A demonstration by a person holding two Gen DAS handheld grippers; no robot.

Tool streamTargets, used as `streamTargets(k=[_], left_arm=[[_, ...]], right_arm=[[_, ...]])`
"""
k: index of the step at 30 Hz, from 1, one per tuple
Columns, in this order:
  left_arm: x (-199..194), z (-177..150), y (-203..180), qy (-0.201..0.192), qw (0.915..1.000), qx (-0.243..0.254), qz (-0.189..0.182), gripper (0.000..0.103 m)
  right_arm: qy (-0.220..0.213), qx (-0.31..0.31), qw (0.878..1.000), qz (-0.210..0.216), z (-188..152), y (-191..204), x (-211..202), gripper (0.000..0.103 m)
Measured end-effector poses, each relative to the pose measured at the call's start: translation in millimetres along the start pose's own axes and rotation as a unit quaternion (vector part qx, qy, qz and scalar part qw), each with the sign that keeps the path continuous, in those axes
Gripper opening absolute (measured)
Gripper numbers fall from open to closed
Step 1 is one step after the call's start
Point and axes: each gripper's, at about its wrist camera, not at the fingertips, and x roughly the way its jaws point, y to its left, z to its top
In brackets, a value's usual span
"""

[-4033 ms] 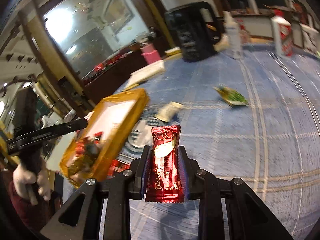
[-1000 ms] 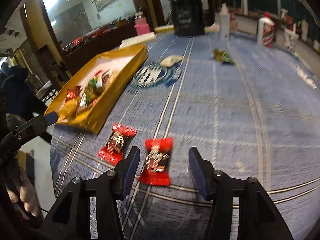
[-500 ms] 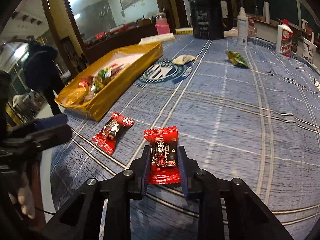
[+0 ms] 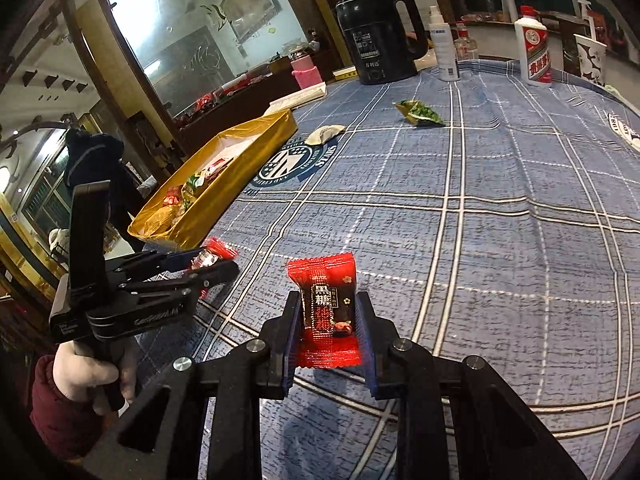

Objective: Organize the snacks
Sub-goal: 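Grasp another red candy with the left tool while the right tool holds its candy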

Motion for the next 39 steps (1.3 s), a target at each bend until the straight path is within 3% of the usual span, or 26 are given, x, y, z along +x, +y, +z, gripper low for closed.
streamTargets(k=[4,8,14,18,20,23,25,30,35,39], left_arm=[[-8,-1,7,-0.009,0.9997,-0.011,-0.017,0.026],[-35,1,23,-0.043,0.997,-0.037,-0.053,0.026],[-93,9,70,-0.117,0.9809,-0.086,-0.129,0.02],[-122,16,114,-0.159,0.9707,-0.108,-0.145,0.02],[-125,20,131,-0.166,0.9705,-0.117,-0.13,0.02],[-120,17,126,-0.151,0.9744,-0.096,-0.136,0.026],[-105,11,110,-0.126,0.9754,-0.078,-0.163,0.039],[-60,-1,57,-0.05,0.9789,-0.023,-0.197,0.039],[-21,-3,43,0.001,0.9847,-0.036,-0.171,0.039],[-6,3,39,0.015,0.9898,-0.043,-0.135,0.039]], right_arm=[[-0.012,0.0,1.0,-0.005,2,7,-4,0.026],[-0.023,-0.003,1.0,-0.018,6,17,-10,0.026],[-0.06,-0.016,0.997,-0.035,32,43,-31,0.026],[-0.094,-0.041,0.994,-0.038,61,72,-47,0.026],[-0.096,-0.055,0.993,-0.034,75,87,-45,0.026],[-0.078,-0.056,0.995,-0.015,88,106,-28,0.026],[-0.062,-0.05,0.997,-0.005,88,114,-11,0.026],[-0.032,-0.035,0.999,0.0,75,120,19,0.026],[-0.025,-0.011,1.0,-0.005,62,101,21,0.026],[-0.019,0.009,1.0,-0.002,56,79,22,0.026]])
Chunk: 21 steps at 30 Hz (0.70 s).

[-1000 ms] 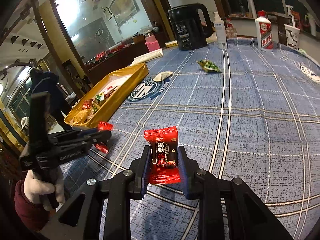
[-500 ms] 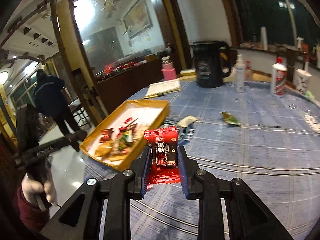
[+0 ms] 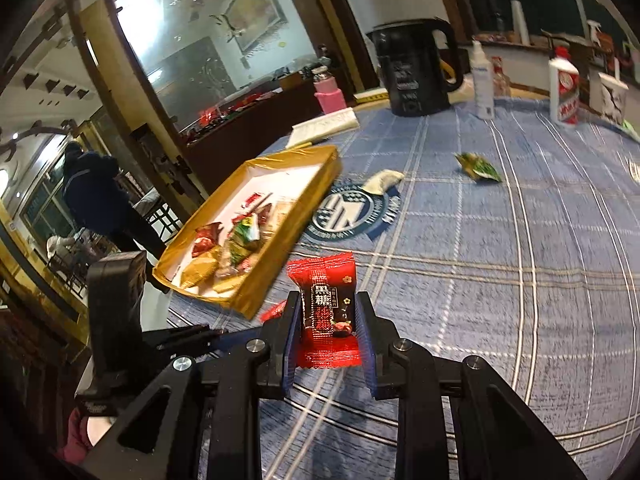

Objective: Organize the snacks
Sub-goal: 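Grasp another red candy with the left tool while the right tool holds its candy, then move the left tool over the white tray and release its red candy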

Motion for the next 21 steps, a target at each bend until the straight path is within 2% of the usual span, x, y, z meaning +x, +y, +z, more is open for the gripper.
streamTargets(k=[2,4,5,9,11,12,16,21], left_arm=[[6,5,-2,0.002,0.9998,0.0,0.019,0.041],[9,9,-6,0.003,0.9996,0.003,0.029,0.051],[10,11,-5,0.003,0.9994,0.004,0.034,0.052],[18,16,-9,0.002,0.9984,0.021,0.052,0.052],[22,16,-13,-0.002,0.9959,0.044,0.079,0.027],[24,16,-16,-0.003,0.9948,0.052,0.088,0.024],[18,17,-17,-0.01,0.9962,0.054,0.069,0.018],[-18,29,4,-0.044,0.999,0.005,0.003,0.016]], right_arm=[[0.0,0.004,1.0,0.003,-3,-7,-1,0.026],[0.0,0.005,1.0,0.004,-6,-13,-2,0.027],[0.0,0.005,1.0,0.005,-7,-16,-3,0.027],[0.0,0.006,1.0,0.009,-12,-26,-3,0.027],[0.003,0.01,1.0,0.01,-14,-31,-1,0.027],[0.006,0.012,1.0,0.01,-15,-34,1,0.027],[0.009,0.016,1.0,0.008,-17,-41,4,0.026],[0.004,0.005,1.0,0.005,-7,-36,1,0.026]])
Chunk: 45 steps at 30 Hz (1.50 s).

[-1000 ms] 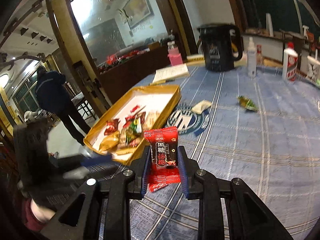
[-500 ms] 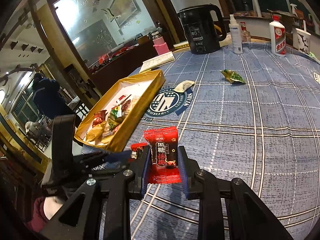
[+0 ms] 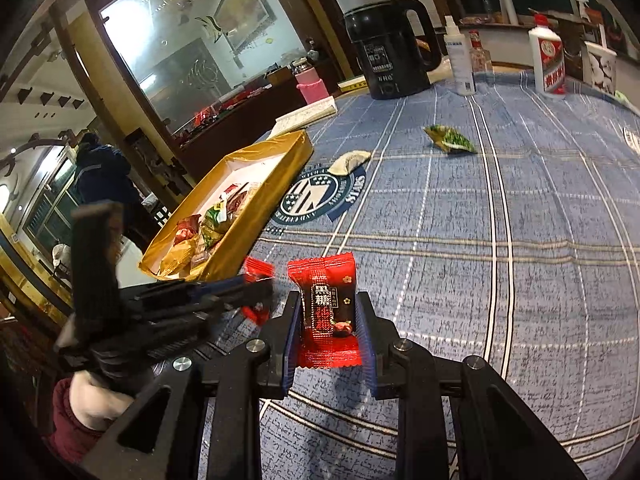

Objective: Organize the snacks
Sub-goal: 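Move the left tool over the white tray and release its red candy, then grasp a further red candy with the left tool while the right tool holds its candy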

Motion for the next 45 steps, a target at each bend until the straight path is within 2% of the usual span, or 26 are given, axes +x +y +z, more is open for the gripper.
streamTargets(k=[3,9,13,17,20,22,25,29,32,34,37,39,42,45], left_arm=[[-30,14,27,-0.032,0.9987,-0.034,-0.021,0.016],[-73,40,99,-0.085,0.9926,-0.086,0.015,0.016],[-79,41,134,-0.088,0.9876,-0.129,0.02,0.016],[-82,23,126,-0.086,0.9898,-0.114,-0.004,0.016],[-78,12,109,-0.076,0.9919,-0.095,-0.035,0.025],[-71,8,96,-0.065,0.9925,-0.089,-0.052,0.034],[-54,6,65,-0.043,0.9938,-0.06,-0.083,0.034],[-20,9,26,-0.004,0.9948,-0.026,-0.098,0.034],[10,14,4,0.022,0.9973,-0.002,-0.07,0.034],[31,18,-6,0.033,0.9992,0.014,-0.017,0.034],[49,23,-16,0.04,0.9973,0.041,0.047,0.034],[57,27,-21,0.044,0.9956,0.05,0.066,0.036],[66,30,-27,0.044,0.9914,0.071,0.101,0.037],[73,20,-37,0.033,0.9789,0.13,0.154,0.034]], right_arm=[[-0.006,-0.013,1.0,0.005,10,11,-1,0.026],[-0.017,-0.044,0.998,0.039,43,55,11,0.026],[-0.011,-0.073,0.996,0.044,61,87,35,0.026],[0.034,-0.074,0.997,-0.005,56,87,73,0.026],[0.065,-0.058,0.996,-0.02,42,71,94,0.026],[0.068,-0.051,0.996,-0.033,34,63,98,0.026],[0.059,-0.026,0.997,-0.04,27,44,88,0.026],[0.048,0.001,0.998,-0.048,18,17,69,0.026],[0.042,0.014,0.998,-0.045,11,4,55,0.026],[0.037,0.019,0.998,-0.04,7,-2,47,0.026],[0.03,0.024,0.999,-0.028,3,-10,39,0.026],[0.028,0.025,0.999,-0.021,2,-14,37,0.026],[0.027,0.029,0.999,-0.012,1,-19,37,0.026],[0.027,0.031,0.999,-0.005,-2,-22,37,0.026]])
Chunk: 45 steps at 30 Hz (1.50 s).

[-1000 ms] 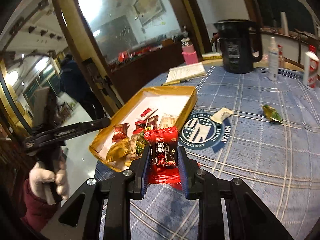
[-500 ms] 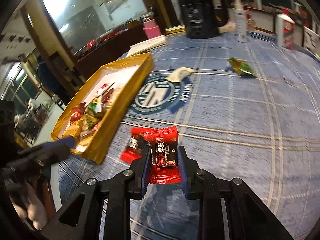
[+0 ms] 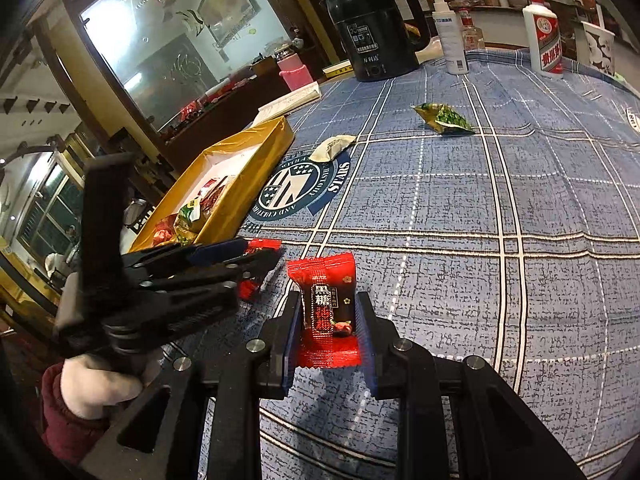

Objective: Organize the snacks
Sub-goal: 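Grasp a further red candy with the left tool while the right tool holds its candy, then carry both red candies over the white tray and release them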

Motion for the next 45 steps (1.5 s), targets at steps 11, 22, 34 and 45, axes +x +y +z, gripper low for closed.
streamTargets(k=[11,22,34,45], left_arm=[[-29,-5,26,-0.034,0.9945,-0.054,-0.083,0.014],[-68,1,126,-0.08,0.9785,-0.166,-0.093,0.014],[-11,0,257,-0.03,0.9544,-0.287,-0.075,0.014],[-3,-14,282,-0.035,0.9414,-0.315,-0.116,0.016]], right_arm=[[-0.003,-0.003,1.0,-0.001,1,-1,0,0.026],[-0.014,-0.04,0.999,0.009,29,40,1,0.026],[0.021,-0.116,0.991,0.055,85,154,75,0.026],[0.061,-0.099,0.993,0.02,117,181,163,0.027]])
